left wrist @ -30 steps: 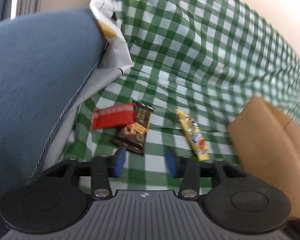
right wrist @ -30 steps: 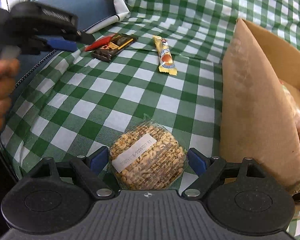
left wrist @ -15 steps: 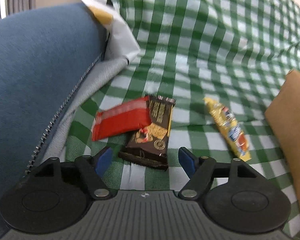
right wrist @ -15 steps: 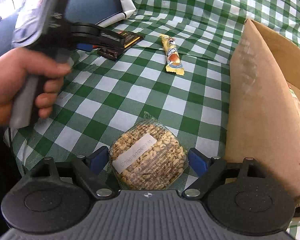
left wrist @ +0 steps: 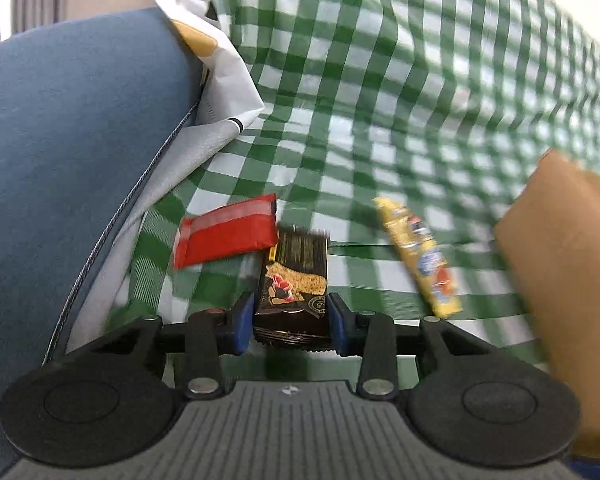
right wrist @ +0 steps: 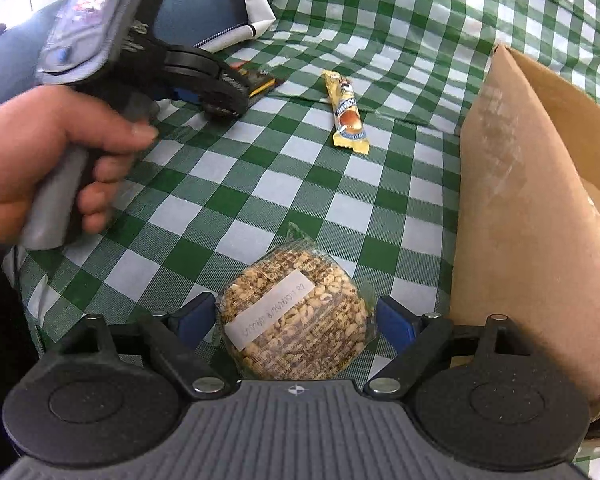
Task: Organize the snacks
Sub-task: 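Grasp the chocolate bar with the left tool while the right tool grasps the round nut cake, then lift the chocolate bar with the left tool while the right tool lifts the nut cake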
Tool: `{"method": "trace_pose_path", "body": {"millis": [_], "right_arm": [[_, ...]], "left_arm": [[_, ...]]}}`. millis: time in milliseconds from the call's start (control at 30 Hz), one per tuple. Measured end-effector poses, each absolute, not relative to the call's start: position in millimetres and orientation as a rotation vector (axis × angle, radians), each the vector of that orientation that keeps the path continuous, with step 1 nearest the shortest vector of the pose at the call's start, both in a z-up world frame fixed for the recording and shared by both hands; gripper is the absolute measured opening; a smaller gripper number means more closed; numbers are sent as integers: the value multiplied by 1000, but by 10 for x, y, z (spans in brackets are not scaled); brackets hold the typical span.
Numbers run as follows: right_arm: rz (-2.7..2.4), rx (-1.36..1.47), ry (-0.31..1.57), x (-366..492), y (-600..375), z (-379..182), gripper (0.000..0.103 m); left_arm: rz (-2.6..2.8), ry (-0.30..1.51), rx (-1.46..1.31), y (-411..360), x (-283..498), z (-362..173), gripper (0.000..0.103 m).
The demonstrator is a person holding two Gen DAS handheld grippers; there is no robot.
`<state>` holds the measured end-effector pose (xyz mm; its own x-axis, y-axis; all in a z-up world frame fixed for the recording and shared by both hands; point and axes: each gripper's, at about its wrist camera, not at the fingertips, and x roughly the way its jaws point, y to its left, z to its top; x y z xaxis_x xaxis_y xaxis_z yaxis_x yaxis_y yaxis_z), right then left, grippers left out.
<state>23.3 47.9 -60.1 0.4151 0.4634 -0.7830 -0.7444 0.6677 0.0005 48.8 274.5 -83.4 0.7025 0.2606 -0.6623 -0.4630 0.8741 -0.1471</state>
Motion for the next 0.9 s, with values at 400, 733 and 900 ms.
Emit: {"method": "trace_pose_path", "body": {"millis": [400, 733, 900], "right_arm": [[772, -381, 730, 44, 352, -490, 78], [787, -430, 741, -76, 280, -538, 71], [788, -414, 743, -69, 256, -530, 79]], "left_arm": [[273, 699, -658, 2412, -386, -645, 42], [299, 789, -735, 2192, -544, -829, 51], [300, 742, -722, 2198, -546, -768, 61]]}}
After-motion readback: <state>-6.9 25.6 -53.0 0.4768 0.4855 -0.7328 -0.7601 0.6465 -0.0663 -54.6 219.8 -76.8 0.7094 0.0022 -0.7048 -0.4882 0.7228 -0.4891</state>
